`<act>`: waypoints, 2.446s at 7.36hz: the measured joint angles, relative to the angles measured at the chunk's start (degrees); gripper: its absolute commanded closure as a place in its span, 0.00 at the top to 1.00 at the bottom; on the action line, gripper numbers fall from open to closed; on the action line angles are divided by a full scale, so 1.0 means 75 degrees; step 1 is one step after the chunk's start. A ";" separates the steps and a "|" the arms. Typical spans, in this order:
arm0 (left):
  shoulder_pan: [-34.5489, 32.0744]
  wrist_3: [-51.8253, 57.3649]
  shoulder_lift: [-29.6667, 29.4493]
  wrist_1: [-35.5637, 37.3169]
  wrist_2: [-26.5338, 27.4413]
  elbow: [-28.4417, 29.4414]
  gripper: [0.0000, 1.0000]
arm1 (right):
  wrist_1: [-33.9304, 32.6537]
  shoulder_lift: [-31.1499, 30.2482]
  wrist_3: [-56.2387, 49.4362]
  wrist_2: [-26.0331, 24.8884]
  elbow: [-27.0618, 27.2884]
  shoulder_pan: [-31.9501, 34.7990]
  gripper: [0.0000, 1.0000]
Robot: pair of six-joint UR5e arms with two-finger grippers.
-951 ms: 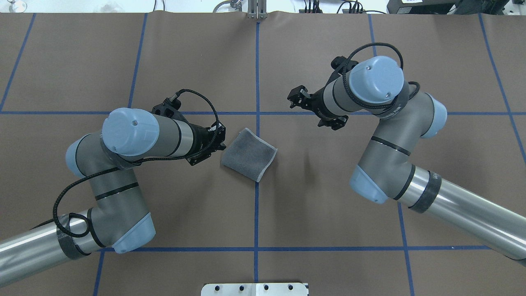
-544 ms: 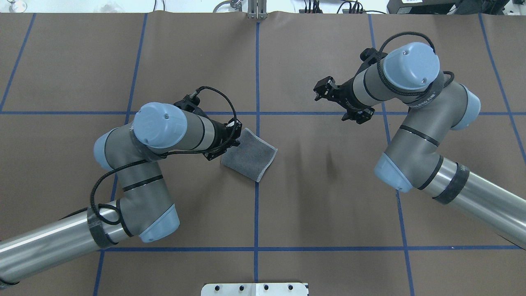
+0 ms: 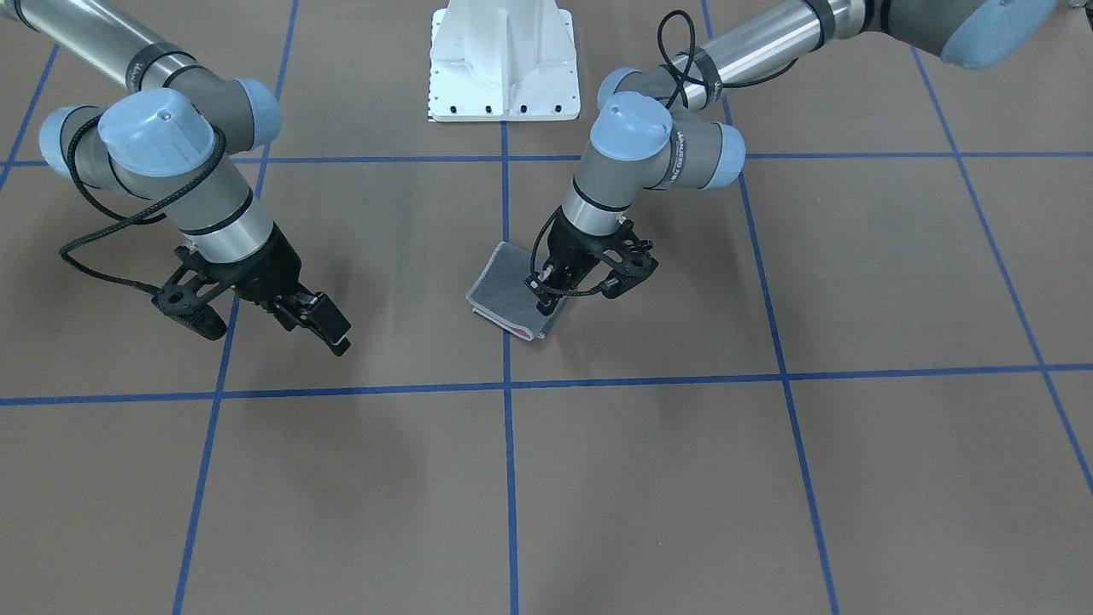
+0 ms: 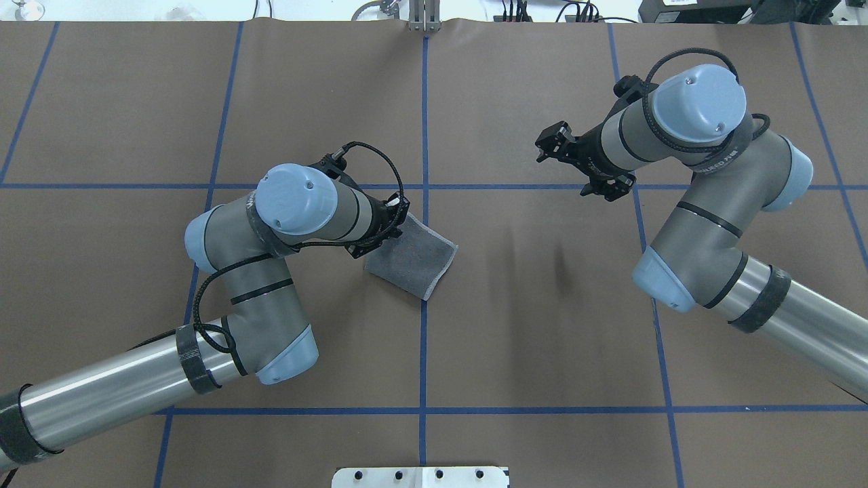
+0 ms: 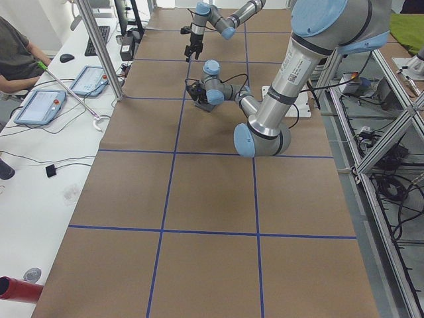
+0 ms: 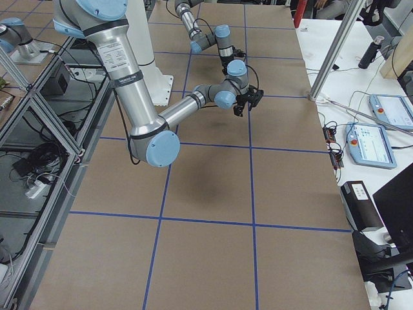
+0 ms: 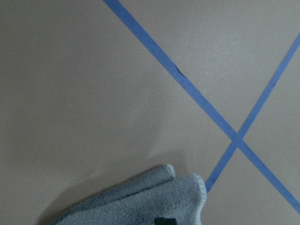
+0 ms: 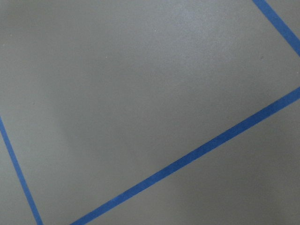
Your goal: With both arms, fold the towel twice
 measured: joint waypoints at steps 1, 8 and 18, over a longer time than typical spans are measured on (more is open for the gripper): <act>-0.0021 0.0156 0.0187 -0.0029 -0.0014 -0.0025 0.00 | 0.0008 -0.0052 -0.0052 -0.0005 -0.0021 0.0000 1.00; -0.1257 0.0569 0.2088 0.0024 -0.1398 -0.2202 0.98 | -0.0007 -0.0208 -0.0457 0.0387 0.0038 0.0519 1.00; -0.5075 1.1720 0.7999 0.0043 -0.3227 -0.4286 0.99 | -0.0634 -0.4644 -1.0454 0.2732 0.1219 0.4670 1.00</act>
